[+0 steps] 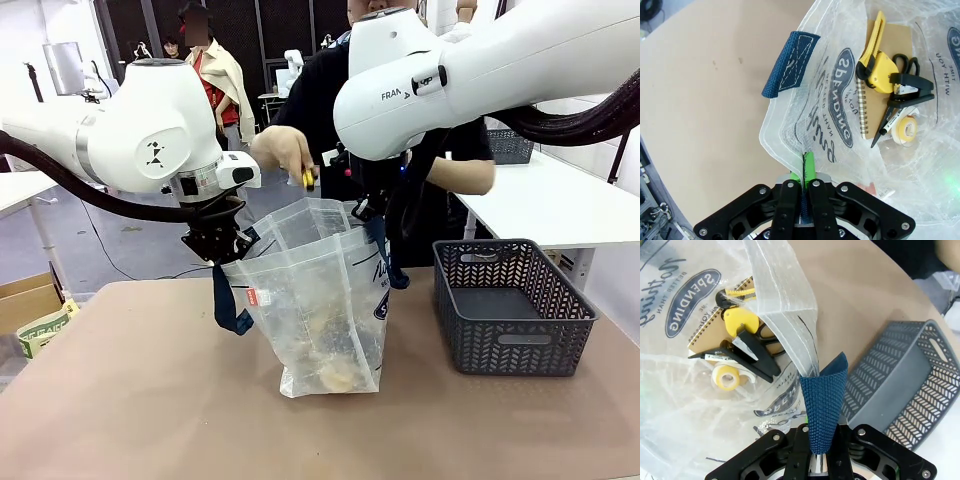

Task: Transfer purchased items from the store into the shopping bag.
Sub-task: Move the Reusable shopping bag to the right side of the table.

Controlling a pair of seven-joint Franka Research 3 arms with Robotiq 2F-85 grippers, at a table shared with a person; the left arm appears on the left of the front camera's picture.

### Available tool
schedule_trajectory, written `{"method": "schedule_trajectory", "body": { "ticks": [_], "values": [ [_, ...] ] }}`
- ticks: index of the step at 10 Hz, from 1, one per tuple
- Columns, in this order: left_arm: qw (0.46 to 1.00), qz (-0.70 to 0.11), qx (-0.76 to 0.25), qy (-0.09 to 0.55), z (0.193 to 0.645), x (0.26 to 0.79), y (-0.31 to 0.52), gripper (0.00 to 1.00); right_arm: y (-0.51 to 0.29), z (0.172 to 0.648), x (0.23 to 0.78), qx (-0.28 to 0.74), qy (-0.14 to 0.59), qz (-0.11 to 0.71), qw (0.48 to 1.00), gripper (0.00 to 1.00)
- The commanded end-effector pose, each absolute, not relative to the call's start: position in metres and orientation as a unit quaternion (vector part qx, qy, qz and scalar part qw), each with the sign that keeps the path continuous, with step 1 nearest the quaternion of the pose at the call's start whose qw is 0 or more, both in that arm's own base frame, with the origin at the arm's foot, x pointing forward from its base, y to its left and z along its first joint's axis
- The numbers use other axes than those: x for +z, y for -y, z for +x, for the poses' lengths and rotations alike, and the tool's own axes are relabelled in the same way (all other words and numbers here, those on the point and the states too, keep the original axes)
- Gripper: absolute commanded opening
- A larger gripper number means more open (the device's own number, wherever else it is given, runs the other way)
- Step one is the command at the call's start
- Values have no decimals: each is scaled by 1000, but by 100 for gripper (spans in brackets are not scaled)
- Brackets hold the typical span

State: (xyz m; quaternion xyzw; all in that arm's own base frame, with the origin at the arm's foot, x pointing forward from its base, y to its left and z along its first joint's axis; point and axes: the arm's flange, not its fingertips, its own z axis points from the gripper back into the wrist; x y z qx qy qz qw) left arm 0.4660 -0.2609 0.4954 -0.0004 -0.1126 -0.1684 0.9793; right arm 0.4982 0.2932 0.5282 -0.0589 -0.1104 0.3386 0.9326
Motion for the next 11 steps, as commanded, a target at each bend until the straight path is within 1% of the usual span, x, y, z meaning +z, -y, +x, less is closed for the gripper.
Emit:
{"method": "schedule_trajectory", "body": {
  "ticks": [1,11],
  "values": [
    [979,0,-168,113,466,496,260,0,-293,498,529,339,112,-59,932,0],
    [979,0,-168,113,466,496,260,0,-293,498,529,339,112,-59,932,0]
  ]
}}
